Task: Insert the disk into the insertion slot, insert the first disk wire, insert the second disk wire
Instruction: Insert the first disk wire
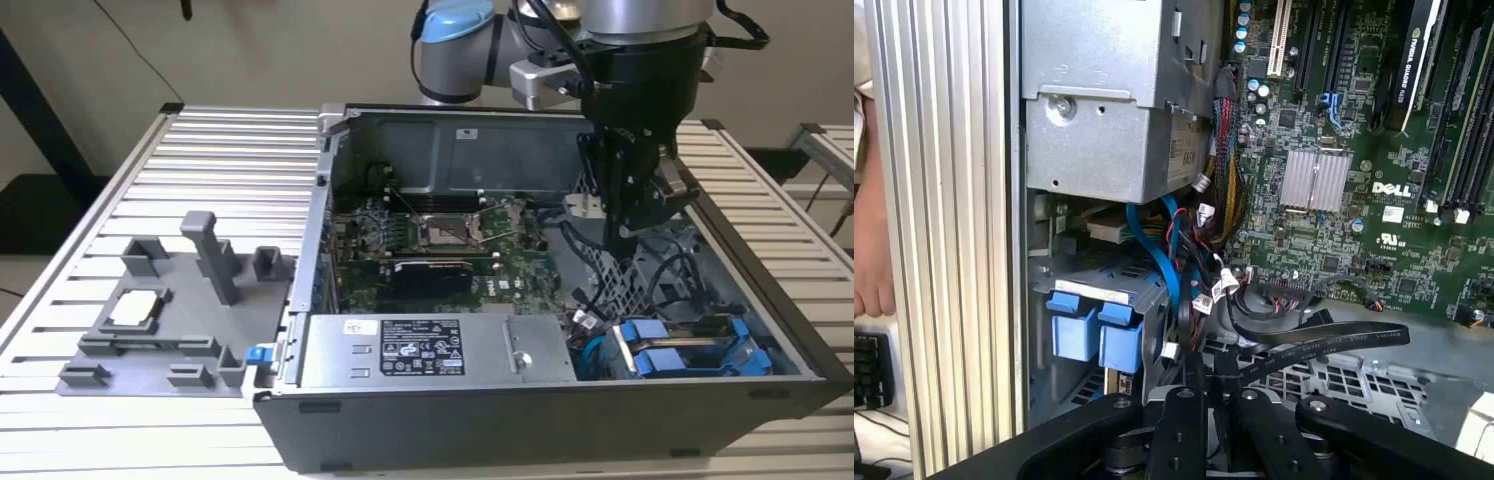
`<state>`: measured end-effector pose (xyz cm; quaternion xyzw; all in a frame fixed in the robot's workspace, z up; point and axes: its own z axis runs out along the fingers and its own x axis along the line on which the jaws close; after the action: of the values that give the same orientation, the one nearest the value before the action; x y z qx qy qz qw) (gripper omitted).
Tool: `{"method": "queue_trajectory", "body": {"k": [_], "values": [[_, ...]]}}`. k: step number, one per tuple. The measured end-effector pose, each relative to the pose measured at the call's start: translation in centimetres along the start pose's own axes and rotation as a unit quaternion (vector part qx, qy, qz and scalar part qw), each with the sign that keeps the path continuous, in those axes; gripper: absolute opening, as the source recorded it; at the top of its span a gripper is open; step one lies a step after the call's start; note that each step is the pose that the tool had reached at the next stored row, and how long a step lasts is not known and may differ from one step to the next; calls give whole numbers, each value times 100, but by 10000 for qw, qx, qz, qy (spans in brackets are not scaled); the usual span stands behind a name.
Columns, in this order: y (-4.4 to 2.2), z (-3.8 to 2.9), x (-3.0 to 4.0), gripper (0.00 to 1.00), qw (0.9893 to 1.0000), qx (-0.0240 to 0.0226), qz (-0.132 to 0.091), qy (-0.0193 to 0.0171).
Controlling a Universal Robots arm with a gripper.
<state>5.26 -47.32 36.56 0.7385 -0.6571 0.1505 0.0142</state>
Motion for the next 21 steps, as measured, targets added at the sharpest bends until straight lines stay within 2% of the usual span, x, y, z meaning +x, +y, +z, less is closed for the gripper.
{"method": "queue_trajectory", "body": {"k": [3, 6, 11, 21], "values": [[-2, 5, 17, 16, 10000, -1, 0, 1], [-18, 28, 78, 16, 10000, -10, 0, -11], [-38, 62, 180, 16, 9999, -9, 21, -122], [-90, 133, 412, 16, 9995, -30, 49, -303]]}}
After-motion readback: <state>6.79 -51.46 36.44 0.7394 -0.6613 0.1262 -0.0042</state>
